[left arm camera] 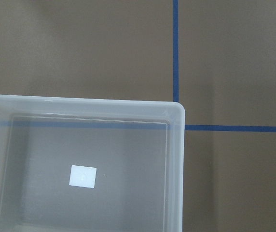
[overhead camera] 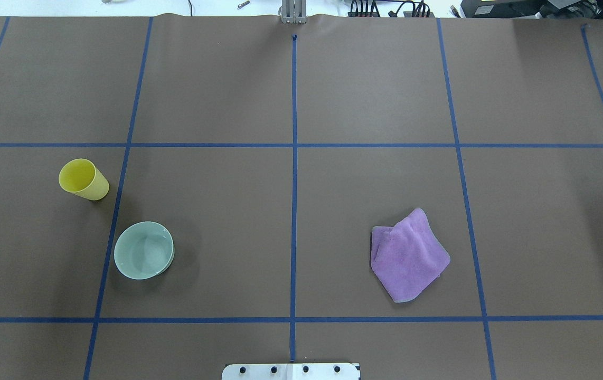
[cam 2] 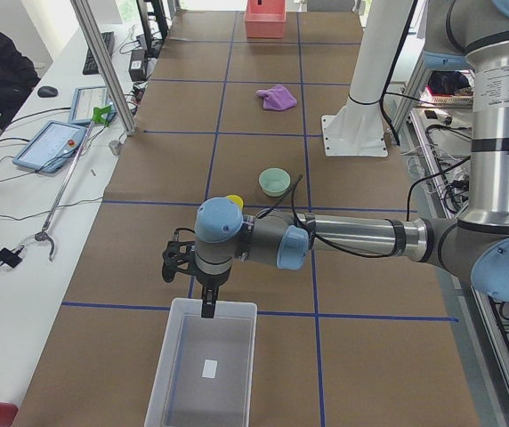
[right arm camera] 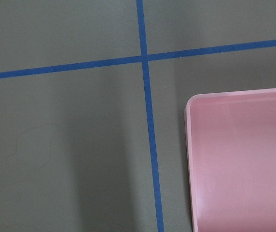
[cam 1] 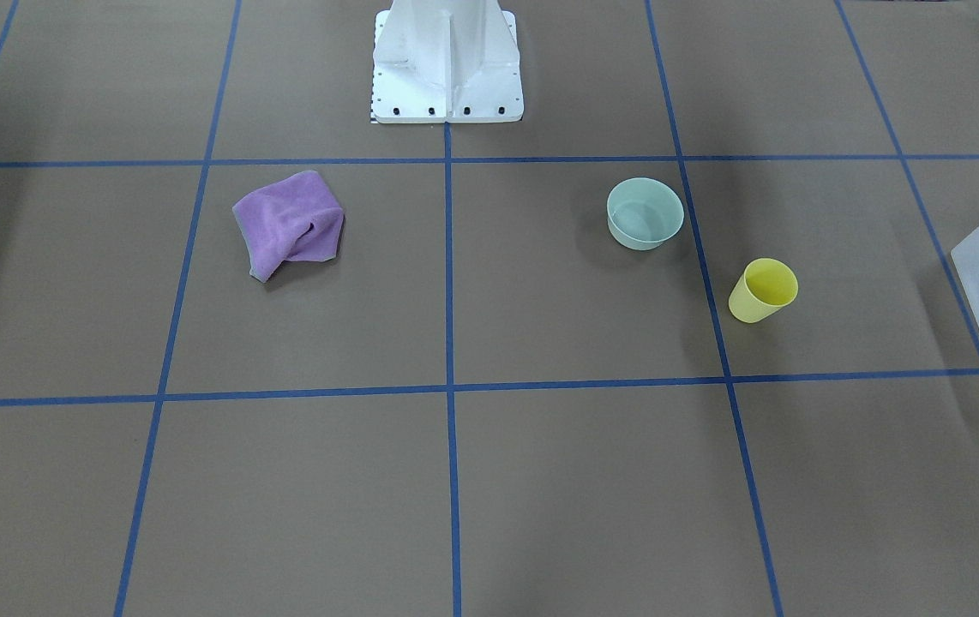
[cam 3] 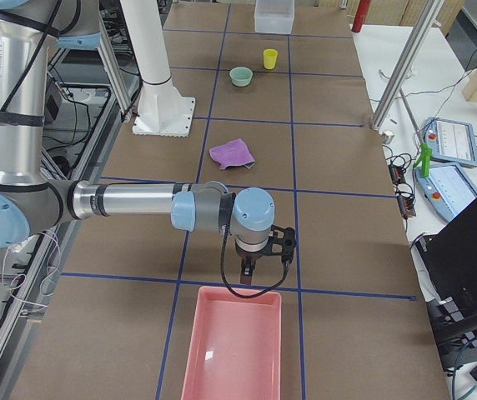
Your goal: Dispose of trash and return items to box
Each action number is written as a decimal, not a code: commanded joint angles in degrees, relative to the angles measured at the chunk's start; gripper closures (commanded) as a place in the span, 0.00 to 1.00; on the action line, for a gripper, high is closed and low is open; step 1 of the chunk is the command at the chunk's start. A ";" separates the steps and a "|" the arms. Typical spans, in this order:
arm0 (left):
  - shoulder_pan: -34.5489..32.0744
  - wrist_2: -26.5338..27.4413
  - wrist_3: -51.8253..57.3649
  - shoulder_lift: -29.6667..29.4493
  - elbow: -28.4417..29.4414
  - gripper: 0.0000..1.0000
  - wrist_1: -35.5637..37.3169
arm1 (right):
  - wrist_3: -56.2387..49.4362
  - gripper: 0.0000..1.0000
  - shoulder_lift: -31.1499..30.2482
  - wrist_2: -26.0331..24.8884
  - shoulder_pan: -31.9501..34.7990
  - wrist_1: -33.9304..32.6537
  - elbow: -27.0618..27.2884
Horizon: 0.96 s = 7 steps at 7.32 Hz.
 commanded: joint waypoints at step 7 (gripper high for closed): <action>0.12 -0.34 0.00 0.67 0.34 0.02 -0.26 | 0.16 0.00 0.71 0.41 0.22 0.00 0.83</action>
